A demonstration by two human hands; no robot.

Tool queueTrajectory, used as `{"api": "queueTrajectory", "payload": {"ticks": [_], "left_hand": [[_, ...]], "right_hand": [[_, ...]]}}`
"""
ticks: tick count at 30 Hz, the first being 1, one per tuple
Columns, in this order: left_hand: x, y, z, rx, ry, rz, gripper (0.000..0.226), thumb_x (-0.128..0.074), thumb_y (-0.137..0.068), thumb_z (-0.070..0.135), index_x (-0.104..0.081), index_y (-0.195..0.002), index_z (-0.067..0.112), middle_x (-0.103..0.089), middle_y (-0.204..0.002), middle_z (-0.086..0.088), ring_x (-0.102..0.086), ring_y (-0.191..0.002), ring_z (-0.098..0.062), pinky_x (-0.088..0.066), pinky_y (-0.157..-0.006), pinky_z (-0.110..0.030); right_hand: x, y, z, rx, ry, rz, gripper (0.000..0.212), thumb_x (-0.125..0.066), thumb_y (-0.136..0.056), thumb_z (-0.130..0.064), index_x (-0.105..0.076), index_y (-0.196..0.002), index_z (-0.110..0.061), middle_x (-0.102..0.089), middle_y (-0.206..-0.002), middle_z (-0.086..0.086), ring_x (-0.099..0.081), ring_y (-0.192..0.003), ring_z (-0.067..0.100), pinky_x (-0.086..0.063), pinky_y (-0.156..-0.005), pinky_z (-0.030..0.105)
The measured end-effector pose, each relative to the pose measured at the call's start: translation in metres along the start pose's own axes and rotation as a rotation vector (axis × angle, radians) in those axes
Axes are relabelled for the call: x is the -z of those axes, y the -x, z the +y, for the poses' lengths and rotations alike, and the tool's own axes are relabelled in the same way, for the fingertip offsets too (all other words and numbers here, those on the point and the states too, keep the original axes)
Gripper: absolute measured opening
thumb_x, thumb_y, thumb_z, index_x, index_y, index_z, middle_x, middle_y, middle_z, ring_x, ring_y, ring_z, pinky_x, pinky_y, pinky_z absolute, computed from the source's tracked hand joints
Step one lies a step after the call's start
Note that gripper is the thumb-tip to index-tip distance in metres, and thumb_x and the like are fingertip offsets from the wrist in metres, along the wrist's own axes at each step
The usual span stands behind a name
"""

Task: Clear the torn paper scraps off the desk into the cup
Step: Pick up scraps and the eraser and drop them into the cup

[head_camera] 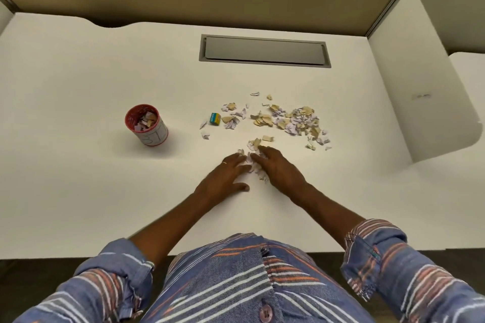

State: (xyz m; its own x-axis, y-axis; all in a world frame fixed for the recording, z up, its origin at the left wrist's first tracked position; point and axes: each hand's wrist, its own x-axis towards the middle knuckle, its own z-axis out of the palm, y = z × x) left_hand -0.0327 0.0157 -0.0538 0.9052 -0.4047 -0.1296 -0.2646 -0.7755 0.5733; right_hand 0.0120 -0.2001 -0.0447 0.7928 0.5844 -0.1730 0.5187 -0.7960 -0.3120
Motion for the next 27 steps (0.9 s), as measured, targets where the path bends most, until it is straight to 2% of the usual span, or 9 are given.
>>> {"api": "queueTrajectory", "payload": {"ticks": [2, 4, 7, 10, 13, 17, 20, 23, 27], "left_hand": [[0.001, 0.006, 0.002, -0.059, 0.023, 0.080, 0.044, -0.073, -0.086, 0.027, -0.066, -0.126, 0.011, -0.051, -0.144, -0.013, -0.042, -0.137, -0.030, -0.038, -0.113, -0.036], [0.001, 0.009, 0.003, -0.144, -0.013, 0.193, 0.030, -0.076, -0.083, 0.013, -0.074, -0.111, 0.004, -0.065, -0.125, -0.018, -0.060, -0.117, -0.033, -0.052, -0.098, -0.037], [0.004, 0.010, 0.003, -0.183, -0.068, 0.257, 0.021, -0.077, -0.080, 0.006, -0.077, -0.100, 0.003, -0.072, -0.109, -0.015, -0.068, -0.100, -0.031, -0.055, -0.085, -0.030], [0.006, 0.010, -0.002, -0.140, -0.054, 0.212, 0.027, -0.071, -0.083, 0.000, -0.073, -0.109, 0.000, -0.069, -0.113, -0.016, -0.066, -0.104, -0.031, -0.050, -0.090, -0.028], [0.012, 0.006, -0.003, -0.079, -0.081, 0.132, 0.036, -0.069, -0.082, 0.004, -0.069, -0.119, 0.001, -0.066, -0.122, -0.015, -0.060, -0.113, -0.030, -0.043, -0.096, -0.029], [0.018, -0.003, 0.004, -0.018, -0.007, 0.116, 0.028, -0.069, -0.085, 0.005, -0.072, -0.112, 0.003, -0.070, -0.116, -0.014, -0.061, -0.107, -0.029, -0.046, -0.092, -0.030], [0.020, -0.002, 0.007, 0.069, 0.099, 0.232, 0.019, -0.066, -0.090, 0.007, -0.075, -0.106, 0.004, -0.073, -0.107, -0.013, -0.063, -0.102, -0.027, -0.044, -0.090, -0.026], [0.027, 0.000, 0.008, 0.113, 0.192, 0.358, 0.018, -0.069, -0.088, 0.008, -0.076, -0.104, 0.004, -0.074, -0.105, -0.012, -0.067, -0.101, -0.026, -0.045, -0.092, -0.023], [0.047, 0.000, 0.003, 0.221, 0.425, 0.488, 0.016, -0.073, -0.085, 0.010, -0.078, -0.100, 0.010, -0.076, -0.101, -0.002, -0.070, -0.096, -0.013, -0.055, -0.093, -0.033]], "right_hand": [[0.000, 0.003, -0.001, -0.001, -0.012, 0.017, 0.059, -0.055, -0.095, -0.003, -0.041, -0.150, -0.020, -0.037, -0.157, 0.015, -0.035, -0.144, 0.032, -0.049, -0.104, 0.044], [0.002, 0.004, 0.000, 0.015, 0.009, 0.024, 0.052, -0.056, -0.094, -0.002, -0.050, -0.144, -0.014, -0.044, -0.151, 0.015, -0.044, -0.137, 0.034, -0.053, -0.098, 0.046], [0.006, 0.002, 0.003, 0.038, 0.075, 0.028, 0.042, -0.053, -0.095, -0.003, -0.057, -0.135, -0.012, -0.053, -0.141, 0.011, -0.052, -0.123, 0.032, -0.054, -0.088, 0.046], [0.009, 0.001, 0.005, 0.036, 0.081, 0.037, 0.034, -0.053, -0.095, -0.006, -0.060, -0.128, -0.014, -0.057, -0.128, 0.007, -0.054, -0.115, 0.029, -0.053, -0.085, 0.045], [0.010, -0.002, 0.004, 0.011, 0.055, 0.046, 0.029, -0.057, -0.093, -0.007, -0.064, -0.119, -0.016, -0.060, -0.119, 0.005, -0.056, -0.111, 0.028, -0.053, -0.084, 0.043], [0.011, -0.008, 0.001, -0.069, -0.120, 0.155, 0.023, -0.065, -0.088, -0.005, -0.073, -0.108, -0.011, -0.069, -0.109, 0.007, -0.065, -0.103, 0.027, -0.053, -0.087, 0.038], [0.013, -0.012, -0.006, -0.170, -0.277, 0.244, 0.018, -0.069, -0.088, -0.006, -0.077, -0.103, -0.010, -0.075, -0.103, 0.008, -0.070, -0.097, 0.024, -0.054, -0.087, 0.033], [0.018, -0.016, -0.015, -0.308, -0.521, 0.262, 0.015, -0.071, -0.087, -0.009, -0.080, -0.099, -0.011, -0.079, -0.098, 0.006, -0.072, -0.093, 0.020, -0.055, -0.085, 0.030], [0.022, -0.026, -0.026, -0.471, -0.808, 0.240, 0.017, -0.074, -0.085, -0.009, -0.080, -0.101, -0.011, -0.079, -0.097, 0.009, -0.074, -0.092, 0.025, -0.060, -0.088, 0.038]]}}
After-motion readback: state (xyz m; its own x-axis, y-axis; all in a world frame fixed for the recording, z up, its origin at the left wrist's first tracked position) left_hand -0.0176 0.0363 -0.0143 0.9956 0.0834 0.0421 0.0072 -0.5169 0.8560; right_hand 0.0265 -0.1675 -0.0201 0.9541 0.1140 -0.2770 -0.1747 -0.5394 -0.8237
